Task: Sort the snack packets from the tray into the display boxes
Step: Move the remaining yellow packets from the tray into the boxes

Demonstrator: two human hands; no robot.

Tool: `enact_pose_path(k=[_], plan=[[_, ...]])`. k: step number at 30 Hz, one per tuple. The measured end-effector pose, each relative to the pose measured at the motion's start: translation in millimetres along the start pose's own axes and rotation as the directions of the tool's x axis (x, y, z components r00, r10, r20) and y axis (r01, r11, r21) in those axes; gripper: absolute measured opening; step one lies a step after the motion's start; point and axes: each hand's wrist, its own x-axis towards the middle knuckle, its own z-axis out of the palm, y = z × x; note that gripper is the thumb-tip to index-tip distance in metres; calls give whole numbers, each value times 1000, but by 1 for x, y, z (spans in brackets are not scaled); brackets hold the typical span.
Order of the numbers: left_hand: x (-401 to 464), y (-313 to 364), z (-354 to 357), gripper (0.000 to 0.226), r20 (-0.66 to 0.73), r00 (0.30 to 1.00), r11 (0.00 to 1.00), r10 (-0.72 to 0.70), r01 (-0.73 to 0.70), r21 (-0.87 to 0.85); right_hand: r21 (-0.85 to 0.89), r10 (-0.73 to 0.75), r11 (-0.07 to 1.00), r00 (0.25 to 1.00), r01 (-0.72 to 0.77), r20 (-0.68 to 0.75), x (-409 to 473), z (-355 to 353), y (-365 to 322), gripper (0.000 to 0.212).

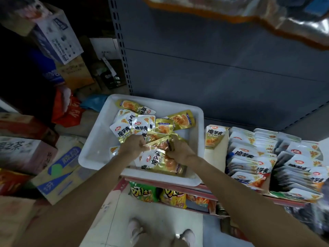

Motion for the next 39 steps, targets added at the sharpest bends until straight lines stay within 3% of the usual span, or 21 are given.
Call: enact_pose_path(k=[3,6,8,10,12,15,19,21,23,26,28,31,33,35,37,39], plan=[[-7,11,-15,9,-104,994,975,25,-47,-217,35,10,999,987,-5,-161,1,-8,3,52],[-12,26,-29,12,-203,977,896,-69,-29,-444,11,-68,997,950,75,-304,-3,-20,4,23],[-9,28,-34,18,-225,963,823,-150,-4,-568,37,-78,995,934,97,-349,-6,-28,5,18],[-8,28,-39,31,-202,951,806,-234,73,-588,77,-62,992,923,98,-379,-10,-36,6,15],[-9,30,-42,24,-162,957,779,-242,92,-620,129,-40,987,919,98,-392,-14,-43,7,13],[-14,45,-46,16,-265,957,752,-119,-88,-653,27,-71,996,920,88,-386,-20,-55,8,20],[-20,81,-58,4,-423,896,823,136,-340,-456,-27,-169,983,837,181,-521,-32,-74,13,61],[-20,97,-59,13,-439,861,857,258,-414,-307,-50,-201,975,768,216,-609,-42,-89,16,71],[-22,114,-55,13,-373,857,855,356,-459,-240,-55,-244,962,743,269,-624,-55,-106,18,70],[-22,141,-38,15,-243,873,836,422,-479,-268,11,-312,924,773,381,-552,-76,-127,20,57],[-22,160,-25,11,-226,864,822,449,-499,-275,27,-297,928,782,371,-548,-82,-136,28,35],[-20,175,-4,18,-239,893,830,382,-445,-336,65,-194,956,780,287,-595,-81,-141,47,6],[-16,174,10,35,-85,939,867,333,-341,-364,156,-88,960,782,231,-617,-80,-143,59,5],[-10,167,26,64,139,952,952,272,-245,-183,214,-34,953,777,216,-629,-80,-143,67,7],[-6,158,41,88,304,934,979,191,-202,7,206,-30,958,782,201,-622,-81,-141,72,12],[-4,153,51,97,416,899,986,137,-163,27,148,-56,972,793,182,-607,-80,-138,75,16]])
